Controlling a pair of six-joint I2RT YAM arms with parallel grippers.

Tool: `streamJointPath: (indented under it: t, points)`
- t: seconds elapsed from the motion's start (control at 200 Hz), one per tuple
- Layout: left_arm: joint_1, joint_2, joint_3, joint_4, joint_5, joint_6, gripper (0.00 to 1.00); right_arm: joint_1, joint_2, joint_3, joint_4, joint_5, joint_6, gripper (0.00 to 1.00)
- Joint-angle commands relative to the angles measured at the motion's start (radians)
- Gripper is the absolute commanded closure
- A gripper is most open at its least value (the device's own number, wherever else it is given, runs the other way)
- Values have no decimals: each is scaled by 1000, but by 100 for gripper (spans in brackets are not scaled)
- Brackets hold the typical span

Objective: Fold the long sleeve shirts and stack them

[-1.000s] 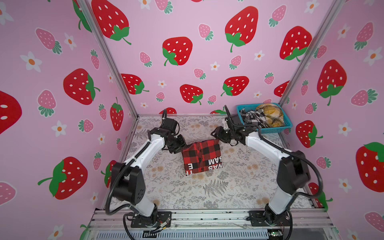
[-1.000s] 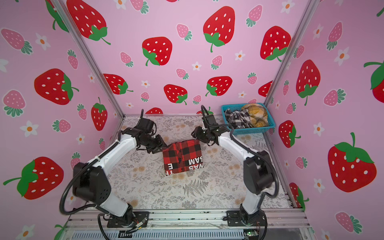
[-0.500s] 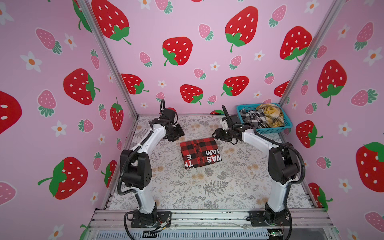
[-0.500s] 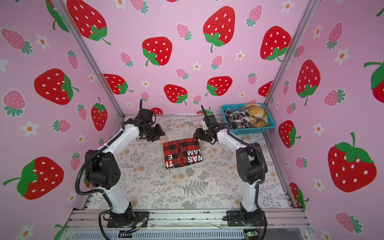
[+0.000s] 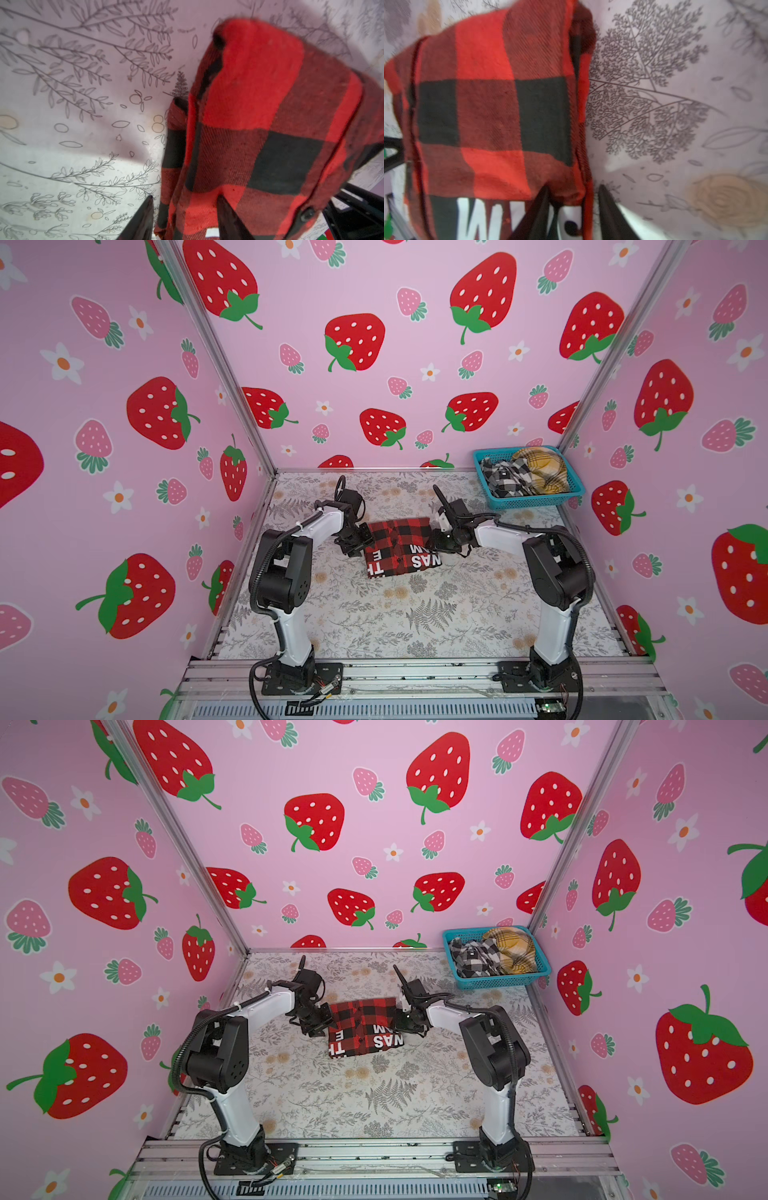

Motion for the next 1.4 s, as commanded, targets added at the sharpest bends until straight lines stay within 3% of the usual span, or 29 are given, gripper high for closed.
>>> streamJointPath:
  t: [0.0, 0.13, 0.265, 0.33, 0.395, 0.535, 0.76, 0.835, 0.955, 1.046, 1.241, 1.261, 1.396]
  points:
    - [-3, -4, -24, 0, -12, 22, 56, 40, -84, -79, 45, 35, 56, 71]
    - [-14, 16, -38, -3, 7, 58, 64, 75, -215, -231, 91, 68, 160, 76]
    - [-67, -55, -100, -2, 28, 55, 69, 108, -348, -360, 83, 87, 217, 75]
    - [-94, -103, -123, -1, 45, 48, 63, 108, -392, -387, 57, 99, 220, 69]
    - [-89, -133, -104, -19, 28, 55, 55, 99, -407, -373, 16, 129, 195, 54]
    - [12, -91, 5, -52, 10, 80, 42, 40, -360, -281, -15, 123, 127, 44]
    - [76, 20, 72, -13, 89, 76, 37, -32, -120, -28, -48, 113, -28, 41]
    - [82, 54, 60, 36, 141, 62, 37, -41, -38, 55, -56, 103, -60, 44]
    - [84, 88, 59, 86, 193, 38, 47, -44, 57, 161, -74, 88, -82, 59]
    - [85, 104, 66, 106, 214, 20, 63, -43, 83, 199, -76, 76, -83, 72]
    - [94, 105, 77, 114, 200, 22, 93, -34, 51, 203, -74, 57, -73, 87]
    - [95, 102, 74, 113, 198, 22, 100, -32, 48, 203, -74, 53, -71, 89]
    - [105, 63, 28, 124, 157, 24, 100, -14, 40, 210, -60, 33, -52, 96]
